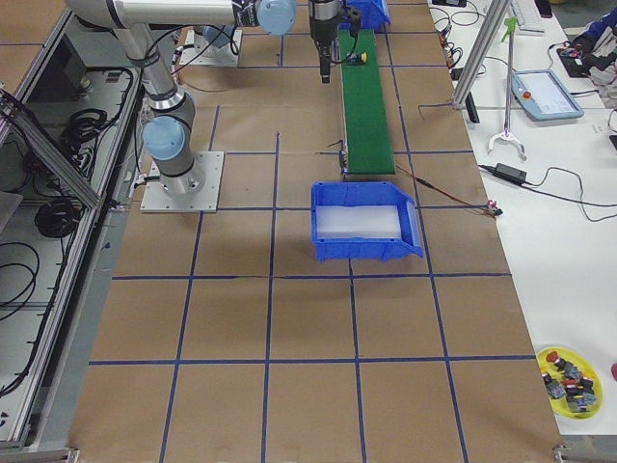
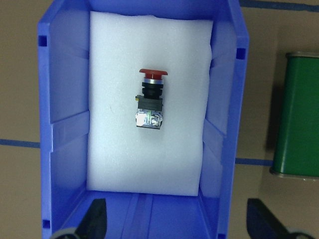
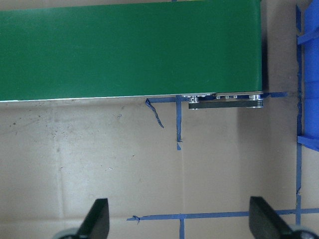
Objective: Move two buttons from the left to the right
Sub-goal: 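Move the left gripper back into the bin over the red button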
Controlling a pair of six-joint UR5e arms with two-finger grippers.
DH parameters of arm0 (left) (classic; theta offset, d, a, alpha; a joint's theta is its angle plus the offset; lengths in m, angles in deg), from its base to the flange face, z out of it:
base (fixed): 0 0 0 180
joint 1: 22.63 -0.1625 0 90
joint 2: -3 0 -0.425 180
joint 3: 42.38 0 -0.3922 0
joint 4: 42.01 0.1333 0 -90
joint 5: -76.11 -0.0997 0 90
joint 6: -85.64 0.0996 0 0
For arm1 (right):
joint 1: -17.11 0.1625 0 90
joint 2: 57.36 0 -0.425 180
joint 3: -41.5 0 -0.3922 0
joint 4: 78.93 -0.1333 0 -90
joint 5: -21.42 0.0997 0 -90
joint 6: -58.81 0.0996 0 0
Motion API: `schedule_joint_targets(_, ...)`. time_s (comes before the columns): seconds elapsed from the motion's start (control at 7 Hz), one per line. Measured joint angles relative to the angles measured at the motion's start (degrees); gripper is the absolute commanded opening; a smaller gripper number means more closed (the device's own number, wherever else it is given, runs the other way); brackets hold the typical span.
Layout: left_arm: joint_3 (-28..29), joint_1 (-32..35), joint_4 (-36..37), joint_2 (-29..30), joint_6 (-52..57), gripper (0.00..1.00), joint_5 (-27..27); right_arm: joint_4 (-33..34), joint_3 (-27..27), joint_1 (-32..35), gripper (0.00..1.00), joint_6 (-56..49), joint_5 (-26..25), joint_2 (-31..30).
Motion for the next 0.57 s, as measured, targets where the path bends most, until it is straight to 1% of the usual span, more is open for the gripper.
schedule_joint_targets(0.43,-1.44,-0.11,10.54,7.01,1.47,0.99,0.11,0.0,0.0,0.0,1.0,0.0,0.01,0.0)
schedule_joint_targets(0.57,-1.84,-0.11,12.93,8.93,1.58,0.99,0.13,0.0,-0.01,0.02,1.0,0.01,0.02,0.0)
